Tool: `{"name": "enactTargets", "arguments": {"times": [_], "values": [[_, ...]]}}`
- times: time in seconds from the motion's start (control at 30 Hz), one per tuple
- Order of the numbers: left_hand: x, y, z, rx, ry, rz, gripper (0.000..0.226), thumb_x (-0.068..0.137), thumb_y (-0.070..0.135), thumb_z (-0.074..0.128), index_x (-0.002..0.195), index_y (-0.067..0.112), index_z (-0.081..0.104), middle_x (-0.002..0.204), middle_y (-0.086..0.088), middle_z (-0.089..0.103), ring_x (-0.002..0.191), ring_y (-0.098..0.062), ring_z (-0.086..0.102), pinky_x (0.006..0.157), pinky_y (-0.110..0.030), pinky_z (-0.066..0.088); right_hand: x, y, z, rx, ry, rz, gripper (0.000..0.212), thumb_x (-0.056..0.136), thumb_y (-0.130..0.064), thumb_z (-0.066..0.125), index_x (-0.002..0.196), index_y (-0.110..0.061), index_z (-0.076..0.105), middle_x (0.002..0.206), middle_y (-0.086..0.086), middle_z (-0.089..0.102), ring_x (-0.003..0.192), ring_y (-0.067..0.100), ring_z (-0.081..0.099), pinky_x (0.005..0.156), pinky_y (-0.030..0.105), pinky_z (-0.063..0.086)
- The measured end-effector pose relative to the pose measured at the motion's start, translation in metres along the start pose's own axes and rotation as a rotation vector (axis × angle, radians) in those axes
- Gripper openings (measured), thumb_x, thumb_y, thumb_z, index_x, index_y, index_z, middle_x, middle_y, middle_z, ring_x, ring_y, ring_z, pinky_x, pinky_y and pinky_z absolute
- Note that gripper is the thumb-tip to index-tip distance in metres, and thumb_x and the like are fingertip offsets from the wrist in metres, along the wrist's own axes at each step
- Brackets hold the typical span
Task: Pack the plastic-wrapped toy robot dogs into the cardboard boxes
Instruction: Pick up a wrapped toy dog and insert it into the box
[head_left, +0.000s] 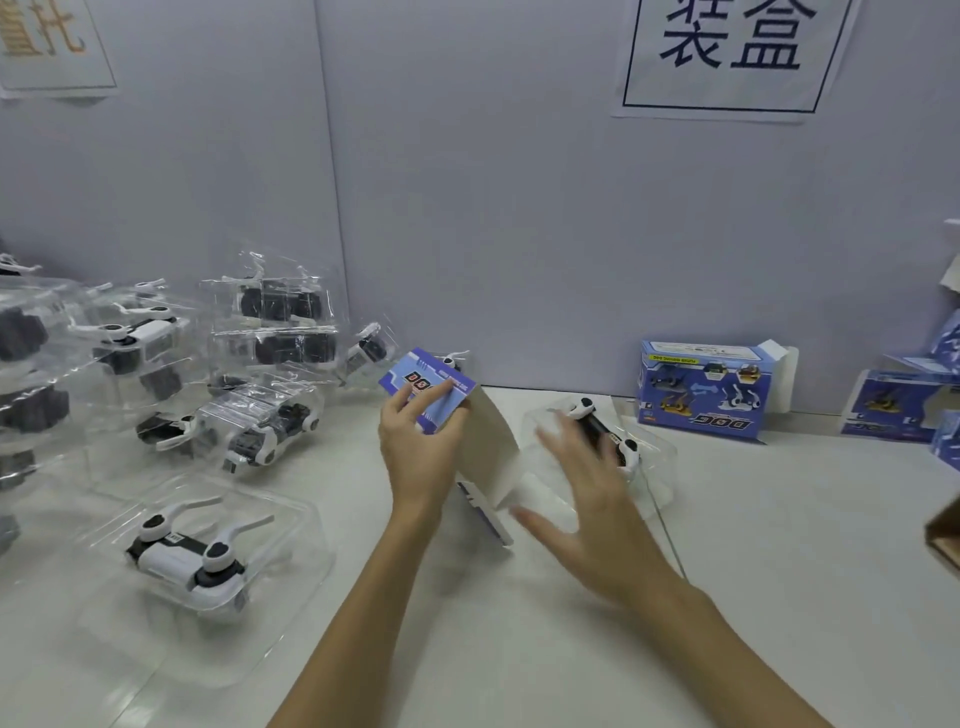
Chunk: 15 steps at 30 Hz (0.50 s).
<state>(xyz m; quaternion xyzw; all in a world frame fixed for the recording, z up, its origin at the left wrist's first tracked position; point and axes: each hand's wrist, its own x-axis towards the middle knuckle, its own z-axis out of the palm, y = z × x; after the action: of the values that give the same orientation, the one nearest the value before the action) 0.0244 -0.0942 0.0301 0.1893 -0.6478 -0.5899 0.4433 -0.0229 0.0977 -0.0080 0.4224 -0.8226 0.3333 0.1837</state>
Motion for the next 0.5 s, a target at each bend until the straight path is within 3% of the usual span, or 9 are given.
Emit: {"name": "enactTargets", "arguments": {"times": [0.07,0.1,0.17,0.2,0.27,0.33,0.4,0.5], "values": [[-0.007,0.006,0.008,-0.012,-0.102,0.047,0.026,0.1,0.023,0.068,0.125,0.022,0.075,0.144,0.007,0.052,0.135,-0.005,0.046,0.091,-0.001,0.038,0.0,-0.018,0.015,0.283,-0.109,0.068,0.068,0.09,-0.059,0.069,0.151,-0.034,0.049,0.157,-0.02,0.046,0.142,-0.013,0.037,0.115,0.014,0.03],[-0.012,0.008,0.011,-0.041,-0.17,0.065,0.026,0.105,0.022,0.059,0.128,0.02,0.073,0.142,0.006,0.055,0.136,-0.006,0.048,0.102,-0.01,0.041,0.001,-0.022,0.022,0.338,-0.114,0.118,0.052,0.093,-0.051,0.07,0.141,-0.033,0.058,0.14,-0.021,0.062,0.125,-0.011,0.055,0.102,0.012,0.042],[-0.021,0.013,0.016,-0.118,-0.236,0.081,0.033,0.111,0.014,0.043,0.133,0.016,0.068,0.14,0.004,0.058,0.133,-0.006,0.053,0.11,-0.033,0.048,0.004,-0.02,0.029,0.446,0.01,0.269,0.02,0.1,-0.03,0.07,0.117,-0.019,0.07,0.098,-0.009,0.077,0.088,0.011,0.071,0.077,0.025,0.054],[-0.023,0.013,0.016,-0.127,-0.231,0.11,0.035,0.111,0.008,0.04,0.134,0.014,0.065,0.14,0.003,0.058,0.131,-0.006,0.054,0.109,-0.038,0.049,0.006,-0.017,0.028,0.547,0.069,0.363,0.012,0.101,-0.021,0.069,0.109,-0.014,0.073,0.091,-0.005,0.079,0.082,0.016,0.071,0.074,0.03,0.056],[-0.019,0.013,0.013,0.015,-0.183,0.209,0.041,0.102,-0.005,0.043,0.135,0.011,0.062,0.141,0.0,0.056,0.134,-0.009,0.051,0.112,-0.04,0.044,0.008,-0.012,0.019,0.794,0.128,0.504,0.01,0.099,-0.013,0.069,0.105,-0.011,0.077,0.096,0.008,0.081,0.088,0.022,0.075,0.084,0.045,0.061],[-0.012,0.013,0.006,0.214,-0.261,0.255,0.048,0.091,0.004,0.052,0.137,0.014,0.061,0.143,0.001,0.054,0.137,-0.012,0.046,0.116,-0.043,0.038,0.009,-0.009,0.009,1.045,0.144,0.579,0.015,0.094,-0.021,0.072,0.103,-0.011,0.079,0.104,0.015,0.079,0.097,0.031,0.076,0.091,0.052,0.06],[-0.012,0.015,0.0,0.274,-0.562,0.188,0.062,0.085,0.031,0.06,0.147,0.032,0.053,0.153,0.011,0.043,0.145,-0.006,0.036,0.12,-0.043,0.034,0.012,-0.01,0.0,1.335,0.099,0.604,0.036,0.094,-0.032,0.067,0.119,-0.007,0.074,0.118,0.02,0.075,0.107,0.035,0.074,0.094,0.052,0.06],[-0.023,0.012,0.0,0.311,-0.917,0.204,0.106,0.071,0.058,0.085,0.153,0.066,0.018,0.165,0.032,0.001,0.156,0.004,-0.003,0.128,-0.032,0.021,0.016,-0.016,-0.014,1.744,-0.144,0.601,0.058,0.108,-0.05,0.039,0.151,-0.013,0.053,0.149,0.017,0.058,0.138,0.036,0.056,0.11,0.05,0.05]]}}
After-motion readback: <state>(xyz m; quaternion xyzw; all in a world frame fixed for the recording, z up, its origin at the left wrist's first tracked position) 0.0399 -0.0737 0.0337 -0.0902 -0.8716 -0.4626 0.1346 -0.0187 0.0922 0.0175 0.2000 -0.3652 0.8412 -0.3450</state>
